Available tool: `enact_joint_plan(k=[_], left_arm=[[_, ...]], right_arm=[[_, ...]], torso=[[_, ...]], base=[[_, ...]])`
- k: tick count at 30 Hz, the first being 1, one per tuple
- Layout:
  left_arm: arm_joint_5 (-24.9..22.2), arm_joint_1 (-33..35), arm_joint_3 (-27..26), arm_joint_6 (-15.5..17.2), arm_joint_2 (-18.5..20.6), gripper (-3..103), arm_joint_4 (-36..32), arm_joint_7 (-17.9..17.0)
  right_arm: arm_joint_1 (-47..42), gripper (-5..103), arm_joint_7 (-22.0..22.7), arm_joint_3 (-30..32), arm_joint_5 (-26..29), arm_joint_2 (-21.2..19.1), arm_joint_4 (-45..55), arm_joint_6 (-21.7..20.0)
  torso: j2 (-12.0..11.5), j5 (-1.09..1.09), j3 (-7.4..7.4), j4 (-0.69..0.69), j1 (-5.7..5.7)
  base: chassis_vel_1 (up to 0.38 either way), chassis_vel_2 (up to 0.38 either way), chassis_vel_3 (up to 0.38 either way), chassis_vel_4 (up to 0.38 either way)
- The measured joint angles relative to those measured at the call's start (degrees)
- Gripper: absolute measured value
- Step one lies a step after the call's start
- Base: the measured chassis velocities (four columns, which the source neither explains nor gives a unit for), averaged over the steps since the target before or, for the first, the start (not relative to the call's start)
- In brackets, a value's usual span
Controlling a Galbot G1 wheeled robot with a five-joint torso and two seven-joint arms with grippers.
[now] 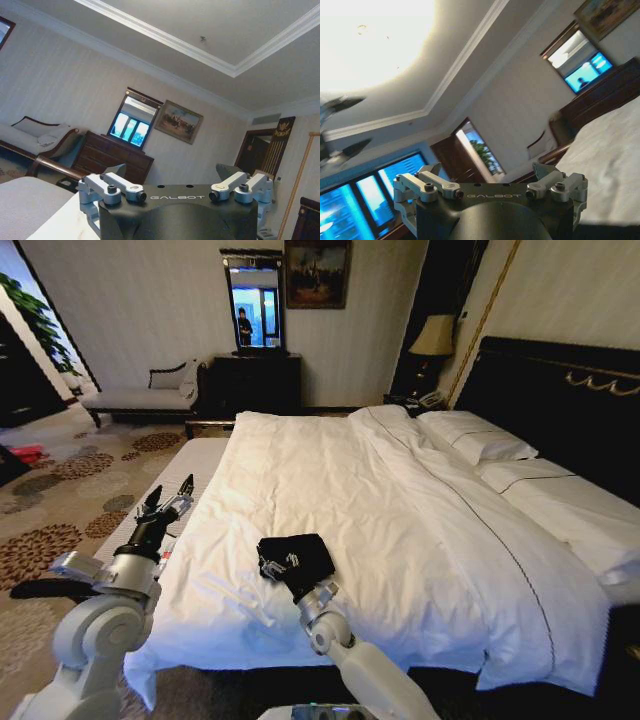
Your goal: Fold the clothes on the bed.
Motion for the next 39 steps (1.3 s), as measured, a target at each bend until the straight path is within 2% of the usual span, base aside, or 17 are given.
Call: enact_joint_plan(k=[3, 7, 13, 17, 23, 26, 28, 31, 33, 34, 35, 36, 37, 38, 39], left_arm=[[0.6, 0.2, 0.3, 0.0, -0.5, 100, 0.0, 0.0], [1.3, 0.7, 0.3, 0.0, -1.1, 100, 0.2, 0.1], [2.1, 1.4, -0.5, 0.0, -1.1, 100, 0.6, 0.0], [2.0, 1.8, -1.5, 0.0, -0.8, 100, 0.4, 0.0], [2.0, 2.5, -2.1, 0.2, -1.1, 100, 0.2, -0.6], [1.8, 3.9, -2.1, 1.0, -2.0, 100, -0.9, -1.8], [1.9, 4.3, -2.1, 1.0, -2.2, 100, -0.9, -1.9], [3.9, 7.1, -2.0, 1.4, -2.6, 100, -0.8, -1.9], [6.3, 9.2, -1.9, 1.0, -2.5, 100, 0.6, -2.1], [6.3, 9.2, -1.9, 1.0, -2.5, 100, 0.6, -2.1], [12.6, 11.5, -1.3, -2.2, -2.6, 100, 3.7, -1.8], [17.4, 12.9, -0.6, -6.0, -2.9, 100, 6.2, -0.9], [22.3, 14.2, 0.1, -9.9, -3.5, 100, 8.4, 0.6], [24.9, 14.9, 0.5, -12.0, -4.0, 100, 9.4, 1.8], [29.2, 16.4, 1.6, -15.5, -5.6, 100, 10.7, 3.8]], right_arm=[[2.7, 100, 2.9, 1.4, 3.0, 0.2, -3.5, -1.7], [6.1, 100, 4.7, -0.5, 7.9, 2.0, -8.3, -3.1], [10.6, 100, 4.7, -5.3, 9.4, 6.6, -16.0, -3.8], [11.4, 100, 4.3, -7.4, 9.8, 7.8, -16.9, -4.1], [9.6, 100, 3.9, -9.8, 9.8, 7.5, -15.1, -4.3], [5.6, 100, 2.4, -10.3, 8.8, 4.7, -8.0, -4.0], [4.9, 100, 2.0, -10.1, 7.9, 4.0, -6.8, -3.7], [1.3, 100, 0.2, -4.5, 1.4, -0.5, -2.1, -1.9], [-1.2, 100, 3.5, 1.7, -2.2, -4.9, 1.1, -1.8], [-1.2, 100, 3.5, 1.7, -2.2, -4.9, 1.1, -1.8], [-3.9, 100, 8.1, 8.6, -4.3, -9.0, 3.2, -0.7], [-6.1, 100, 10.2, 13.2, -6.2, -11.6, 4.7, -0.6], [-8.8, 100, 11.4, 17.5, -8.1, -13.8, 6.4, -0.5], [-10.7, 100, 11.8, 20.1, -9.1, -15.0, 7.5, -0.5], [-15.2, 100, 13.0, 26.7, -11.2, -17.1, 10.3, -1.1]], torso=[[0.0, 0.0, 0.01, -0.01, 0.0], [0.0, 0.0, 0.01, 0.0, 0.01], [0.0, -0.01, 0.01, 0.02, 0.0], [0.0, 0.0, 0.01, 0.0, 0.01], [0.0, 0.0, 0.01, 0.01, 0.01], [0.0, 0.01, 0.01, 0.0, 0.01], [0.0, 0.01, 0.0, 0.01, 0.01], [0.0, 0.03, 0.0, 0.01, 0.0], [0.0, 0.02, 0.0, 0.01, 0.01], [0.0, 0.02, 0.0, 0.01, 0.01], [0.0, 0.04, 0.0, 0.01, 0.01], [0.0, 0.01, 0.0, -0.01, 0.02], [0.0, 0.01, 0.0, -0.03, 0.02], [0.0, 0.01, 0.01, -0.02, 0.02], [0.0, 0.06, 0.0, 0.0, 0.02]], base=[[0.0, 0.0, 0.0, 0.0], [0.0, 0.0, 0.0, 0.0], [0.0, 0.0, 0.0, 0.0], [0.0, 0.0, 0.0, 0.0], [0.0, 0.0, 0.0, 0.0], [0.0, 0.0, 0.0, 0.0], [0.0, 0.0, 0.0, 0.0], [0.0, 0.0, 0.0, 0.0], [0.0, 0.0, 0.0, 0.0], [0.0, 0.0, 0.0, 0.0], [0.0, 0.0, 0.0, 0.0], [0.0, 0.0, 0.0, 0.0], [0.0, 0.0, 0.0, 0.0], [0.0, 0.0, 0.0, 0.0], [0.0, 0.0, 0.0, 0.0]])
